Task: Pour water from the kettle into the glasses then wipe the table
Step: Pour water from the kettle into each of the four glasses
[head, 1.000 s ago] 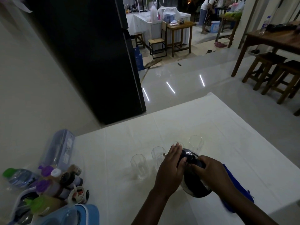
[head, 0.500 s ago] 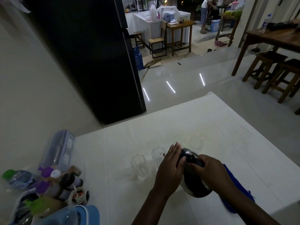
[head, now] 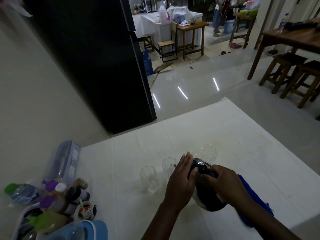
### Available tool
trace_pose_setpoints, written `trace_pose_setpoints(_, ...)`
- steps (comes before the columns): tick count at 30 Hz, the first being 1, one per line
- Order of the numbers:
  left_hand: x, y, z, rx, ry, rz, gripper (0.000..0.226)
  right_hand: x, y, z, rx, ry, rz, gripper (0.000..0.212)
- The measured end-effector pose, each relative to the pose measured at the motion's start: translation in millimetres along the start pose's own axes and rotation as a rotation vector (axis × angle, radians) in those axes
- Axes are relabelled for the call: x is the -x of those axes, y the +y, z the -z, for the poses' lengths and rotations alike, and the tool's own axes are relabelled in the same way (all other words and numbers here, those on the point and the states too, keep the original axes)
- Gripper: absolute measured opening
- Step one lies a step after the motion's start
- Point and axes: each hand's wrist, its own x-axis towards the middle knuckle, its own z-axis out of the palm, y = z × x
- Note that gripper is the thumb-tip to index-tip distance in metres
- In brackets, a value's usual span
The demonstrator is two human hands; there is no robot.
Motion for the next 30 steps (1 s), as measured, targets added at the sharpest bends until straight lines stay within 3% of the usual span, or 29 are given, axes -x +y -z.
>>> trace_pose_setpoints(17,4.7,8.8,-3.5,-0.141,-0.052,-0.069,0.066,11.9,26.0,-11.7,-0.268,-0.022,-0.105,0.017)
trace_pose_setpoints(30,-18.0,39.9,-27.8,-0.196,-0.074,-0.15,0.063,6.5,54.4,20.0,-0.259,0.06,-0.081,0.018)
